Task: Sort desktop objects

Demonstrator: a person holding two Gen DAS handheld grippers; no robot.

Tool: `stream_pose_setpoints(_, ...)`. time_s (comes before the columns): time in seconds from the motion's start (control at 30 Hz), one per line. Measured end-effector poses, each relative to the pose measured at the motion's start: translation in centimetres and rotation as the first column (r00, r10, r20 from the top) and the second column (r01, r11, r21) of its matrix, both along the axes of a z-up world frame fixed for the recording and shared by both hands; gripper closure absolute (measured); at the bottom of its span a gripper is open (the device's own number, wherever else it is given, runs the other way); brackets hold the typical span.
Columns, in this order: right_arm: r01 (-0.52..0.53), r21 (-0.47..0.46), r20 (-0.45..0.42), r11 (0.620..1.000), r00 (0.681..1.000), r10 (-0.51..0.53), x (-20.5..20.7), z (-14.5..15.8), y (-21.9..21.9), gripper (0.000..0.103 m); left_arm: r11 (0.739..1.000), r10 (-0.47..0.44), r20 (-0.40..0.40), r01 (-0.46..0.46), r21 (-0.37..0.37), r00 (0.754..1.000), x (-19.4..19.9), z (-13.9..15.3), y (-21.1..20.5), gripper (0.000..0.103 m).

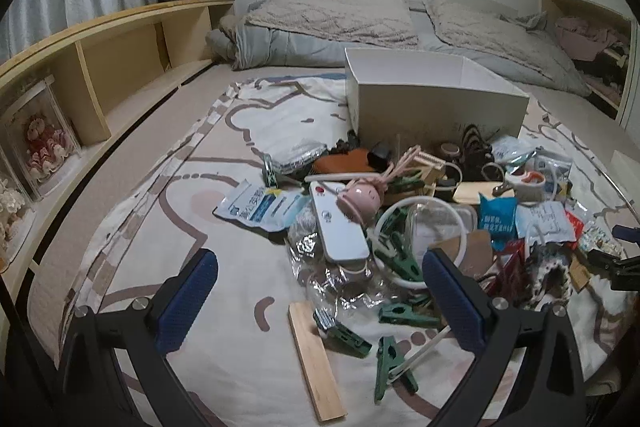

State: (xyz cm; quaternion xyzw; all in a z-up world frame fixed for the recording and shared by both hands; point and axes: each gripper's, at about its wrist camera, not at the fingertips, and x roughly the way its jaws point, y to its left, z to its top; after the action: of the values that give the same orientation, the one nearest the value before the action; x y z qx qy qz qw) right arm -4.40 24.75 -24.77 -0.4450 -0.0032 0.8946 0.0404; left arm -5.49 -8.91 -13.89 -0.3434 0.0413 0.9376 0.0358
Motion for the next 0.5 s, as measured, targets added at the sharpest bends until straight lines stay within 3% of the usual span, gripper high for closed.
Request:
stream_pose_setpoints(0.1,0.027,0.028,0.031,0.999,0.999,-0.028,-0.3,-1.0,0.6,0.0,1.0,0.003,0.019,-0.002,-0.007,1.0,0.0,-0.5,-0.1,0.0)
stream_pose_setpoints(0.5,0.191,0.047,0.001,0.981,0.982,-0.191,0.2,-0.8,6.3,0.0,0.999,-0.006,0.1,0.012,-0.052,0.995,0.7,-2.6,0.1,0.0)
